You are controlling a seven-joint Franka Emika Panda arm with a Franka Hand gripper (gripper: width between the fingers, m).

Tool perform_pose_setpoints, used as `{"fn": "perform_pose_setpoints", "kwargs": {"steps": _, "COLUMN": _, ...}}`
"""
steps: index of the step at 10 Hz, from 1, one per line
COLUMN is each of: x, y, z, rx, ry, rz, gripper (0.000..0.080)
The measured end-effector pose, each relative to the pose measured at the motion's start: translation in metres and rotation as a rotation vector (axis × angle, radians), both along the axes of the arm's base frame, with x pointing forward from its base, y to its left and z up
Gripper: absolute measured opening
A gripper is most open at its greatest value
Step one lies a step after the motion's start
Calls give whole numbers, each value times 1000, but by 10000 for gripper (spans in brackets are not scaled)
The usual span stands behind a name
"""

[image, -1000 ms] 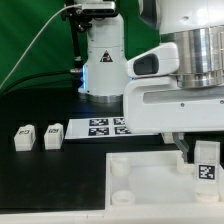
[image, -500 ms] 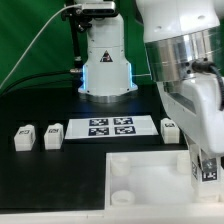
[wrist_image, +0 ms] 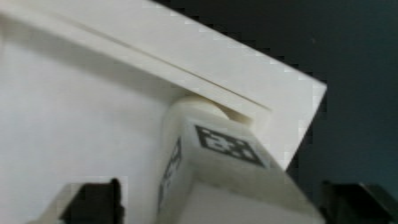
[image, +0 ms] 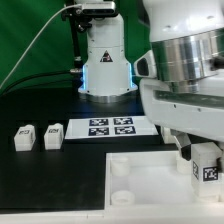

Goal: Assemble one leg

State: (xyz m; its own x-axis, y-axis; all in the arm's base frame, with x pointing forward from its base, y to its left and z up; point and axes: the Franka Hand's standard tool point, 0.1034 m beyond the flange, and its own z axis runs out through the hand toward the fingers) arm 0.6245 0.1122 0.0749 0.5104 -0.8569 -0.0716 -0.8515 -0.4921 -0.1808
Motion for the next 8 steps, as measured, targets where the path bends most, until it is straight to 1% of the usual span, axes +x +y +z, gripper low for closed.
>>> {"fn": "perform_pose_setpoints", "kwargs": {"steps": 1, "x": 0, "y": -3, "z": 0, "rx": -13, "ry": -17, "rz": 97, "gripper": 622}}
{"fn": "perform_pose_setpoints", "kwargs": {"steps": 4, "x": 1, "y": -6, "z": 0, "rx": -76, "ry": -76, "rz": 503, "gripper": 644}}
{"fn": "perform_pose_setpoints", "kwargs": {"steps": 5, "x": 0, "y": -5, "z": 1, "rx": -124, "ry": -78, "rz": 752, "gripper": 648}}
{"fn": "perform_pose_setpoints", "kwargs": {"steps": 6, "x": 3, "y": -4, "z": 5, "rx": -166, "ry": -81, "rz": 1013, "gripper": 649}}
{"fn": "perform_pose_setpoints", "kwargs": {"steps": 7, "x": 4, "y": -3, "z": 5, "rx": -178, "ry": -88, "rz": 1166, "gripper": 649}}
{"fn": "perform_pose_setpoints", "kwargs": {"steps": 8, "x": 4, "y": -3, "z": 4, "rx": -172, "ry": -82, "rz": 1100, "gripper": 649}}
